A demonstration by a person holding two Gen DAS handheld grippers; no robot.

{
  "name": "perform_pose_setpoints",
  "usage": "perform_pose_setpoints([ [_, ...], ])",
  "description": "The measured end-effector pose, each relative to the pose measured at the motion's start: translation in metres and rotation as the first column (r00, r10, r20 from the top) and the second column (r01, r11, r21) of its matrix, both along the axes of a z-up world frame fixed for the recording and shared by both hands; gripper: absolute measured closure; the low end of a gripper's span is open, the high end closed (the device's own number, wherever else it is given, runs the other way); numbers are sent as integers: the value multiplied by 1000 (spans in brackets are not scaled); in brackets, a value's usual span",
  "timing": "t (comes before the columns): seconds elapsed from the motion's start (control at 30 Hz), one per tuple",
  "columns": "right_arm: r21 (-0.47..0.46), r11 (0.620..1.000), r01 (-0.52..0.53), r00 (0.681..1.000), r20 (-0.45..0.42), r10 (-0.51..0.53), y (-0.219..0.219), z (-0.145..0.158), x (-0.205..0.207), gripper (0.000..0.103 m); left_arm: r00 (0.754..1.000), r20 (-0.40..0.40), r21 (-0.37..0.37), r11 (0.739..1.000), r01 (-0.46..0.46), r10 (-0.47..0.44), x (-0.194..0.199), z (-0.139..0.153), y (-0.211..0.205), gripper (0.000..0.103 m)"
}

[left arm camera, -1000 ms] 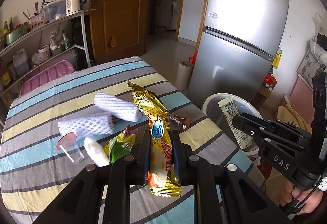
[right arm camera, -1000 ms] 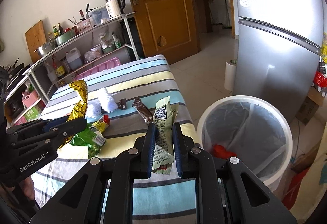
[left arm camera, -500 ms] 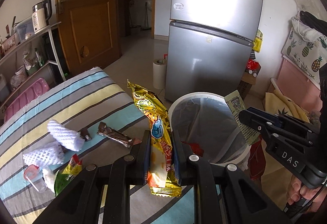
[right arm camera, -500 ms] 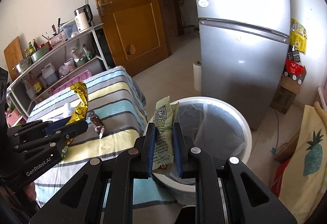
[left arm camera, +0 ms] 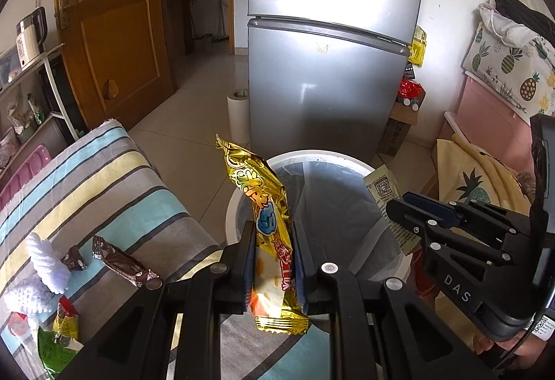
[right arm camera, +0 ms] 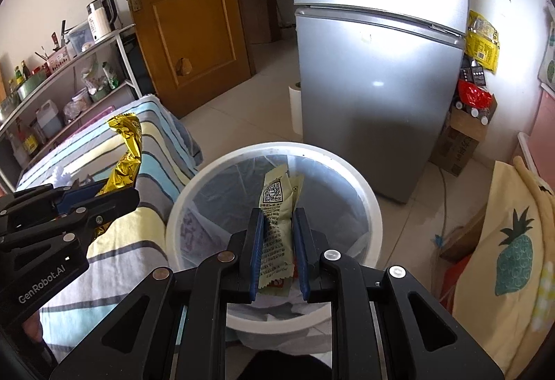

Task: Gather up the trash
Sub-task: 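Open the left gripper over the bin while the right gripper releases its wrapper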

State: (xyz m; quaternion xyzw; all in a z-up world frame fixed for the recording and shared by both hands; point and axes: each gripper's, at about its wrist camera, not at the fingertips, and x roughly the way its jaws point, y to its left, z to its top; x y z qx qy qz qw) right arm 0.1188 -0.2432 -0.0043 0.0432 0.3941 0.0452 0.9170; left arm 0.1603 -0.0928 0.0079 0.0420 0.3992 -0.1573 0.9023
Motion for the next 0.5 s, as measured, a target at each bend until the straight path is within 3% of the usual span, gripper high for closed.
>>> perform_pose_setpoints([
  [0.2,-1,1000,25,999,-43,-25,-11,-15,10,85,999,-54,10,1000,-10,11,16,-17,-3,82],
  [0.27,-8,999,34,998,-52,-35,-13,-19,12,84,998,-60,1,1000,-19,19,18,-20,0,77],
  [0.33,-7,999,40,998,-57,-40,-14,-20,14,82,998,-67,4,1000,-19,20,20,-22,1,61],
  [0.4,-6,999,41,997,-61,-41,-15,-21,15,77,997,-68,1,1000,-23,23,21,-23,1,57],
  [0.47,-11,999,45,997,-56,-45,-15,-20,15,58,997,-68,4,1000,-29,29,20,-23,2,56],
  [0.5,-10,999,44,997,-57,-44,-14,-20,15,57,997,-67,4,1000,-31,31,20,-23,3,55],
])
